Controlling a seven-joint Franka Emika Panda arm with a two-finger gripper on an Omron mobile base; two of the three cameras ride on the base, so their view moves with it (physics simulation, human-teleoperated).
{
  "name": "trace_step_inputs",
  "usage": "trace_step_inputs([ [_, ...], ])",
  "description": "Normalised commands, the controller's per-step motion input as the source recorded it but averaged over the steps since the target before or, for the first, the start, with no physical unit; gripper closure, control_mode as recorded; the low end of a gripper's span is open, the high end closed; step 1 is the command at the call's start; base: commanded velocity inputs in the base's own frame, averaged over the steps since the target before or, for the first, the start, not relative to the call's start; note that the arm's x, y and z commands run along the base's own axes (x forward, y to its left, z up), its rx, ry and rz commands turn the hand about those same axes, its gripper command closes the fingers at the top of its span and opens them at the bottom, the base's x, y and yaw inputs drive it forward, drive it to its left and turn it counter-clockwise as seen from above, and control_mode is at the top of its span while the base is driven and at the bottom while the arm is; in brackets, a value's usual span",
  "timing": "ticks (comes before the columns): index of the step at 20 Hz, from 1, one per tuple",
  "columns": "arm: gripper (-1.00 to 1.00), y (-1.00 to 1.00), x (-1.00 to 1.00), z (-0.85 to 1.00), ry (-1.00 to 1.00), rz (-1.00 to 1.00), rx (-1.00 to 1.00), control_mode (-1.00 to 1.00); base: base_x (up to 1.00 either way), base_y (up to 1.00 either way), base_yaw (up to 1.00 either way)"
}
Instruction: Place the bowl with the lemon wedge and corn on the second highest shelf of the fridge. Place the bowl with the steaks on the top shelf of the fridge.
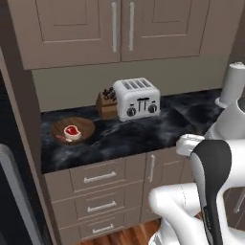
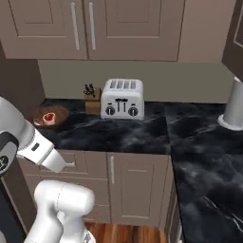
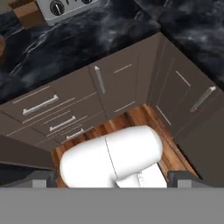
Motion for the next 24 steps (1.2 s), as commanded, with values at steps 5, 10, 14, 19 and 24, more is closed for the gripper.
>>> trace_step_inputs([
  [5,-1.00,0.00,0.00,0.00,0.00,0.00,0.00,1.00,0.99,0.16,0.55],
  [10,-1.00,0.00,0.00,0.00,0.00,0.00,0.00,1.00,0.55,0.20,0.06],
  [14,-1.00,0.00,0.00,0.00,0.00,0.00,0.00,1.00,0.30,0.53,0.01],
  [19,-1.00,0.00,0.00,0.00,0.00,0.00,0.00,1.00,0.22,0.56,0.04],
  [24,-1.00,0.00,0.00,0.00,0.00,0.00,0.00,1.00,0.58,0.22,0.01],
])
